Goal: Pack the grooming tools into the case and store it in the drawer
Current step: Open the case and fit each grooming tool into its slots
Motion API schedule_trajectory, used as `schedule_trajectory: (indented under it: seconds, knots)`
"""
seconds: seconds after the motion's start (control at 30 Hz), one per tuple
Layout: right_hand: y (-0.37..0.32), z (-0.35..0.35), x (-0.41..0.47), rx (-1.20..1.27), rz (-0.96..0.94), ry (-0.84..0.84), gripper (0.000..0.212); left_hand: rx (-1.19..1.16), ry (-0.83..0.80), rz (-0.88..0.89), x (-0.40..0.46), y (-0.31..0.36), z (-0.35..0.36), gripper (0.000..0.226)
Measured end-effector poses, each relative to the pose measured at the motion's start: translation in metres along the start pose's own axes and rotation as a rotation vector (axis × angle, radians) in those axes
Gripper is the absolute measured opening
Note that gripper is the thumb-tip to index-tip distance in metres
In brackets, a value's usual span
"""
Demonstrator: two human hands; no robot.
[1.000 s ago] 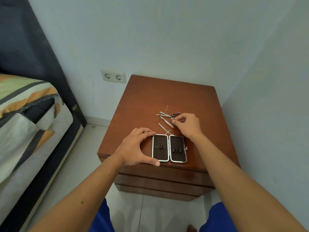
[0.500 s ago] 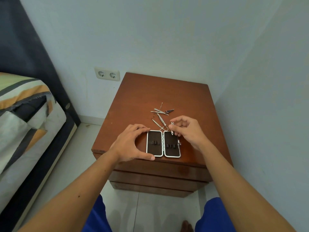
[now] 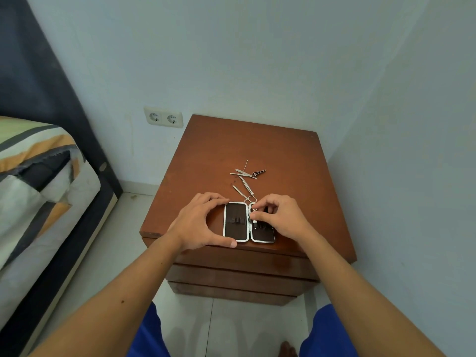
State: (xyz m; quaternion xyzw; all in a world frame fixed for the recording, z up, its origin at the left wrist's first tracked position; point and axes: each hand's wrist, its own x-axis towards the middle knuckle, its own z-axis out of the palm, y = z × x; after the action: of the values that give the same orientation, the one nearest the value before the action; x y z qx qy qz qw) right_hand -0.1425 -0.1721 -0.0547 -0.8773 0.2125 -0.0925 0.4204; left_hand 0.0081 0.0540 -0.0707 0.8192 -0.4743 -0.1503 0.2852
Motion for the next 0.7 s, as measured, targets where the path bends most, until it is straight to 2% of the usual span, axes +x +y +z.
schedule_trajectory:
  seconds: [0.1,0.33,0.6,0.7]
  knots:
    - [-0.001,0.000,-0.008,-0.066,-0.059,-0.020,0.021,-0.001,0.001,-0.001,0.000,0.000,0.000,0.112]
    - [0.000,-0.009,-0.021,-0.191,-0.133,-0.134,0.048,-0.002,0.000,-0.004,-0.001,0.001,0.000,0.113]
    - [0.000,-0.009,-0.022,-0.175,-0.136,-0.139,0.047,0.002,0.010,-0.007,-0.003,0.004,0.000,0.112]
    - [-0.002,-0.015,-0.009,-0.048,-0.100,-0.052,0.033,0.003,0.022,0.002,-0.002,0.005,-0.001,0.111]
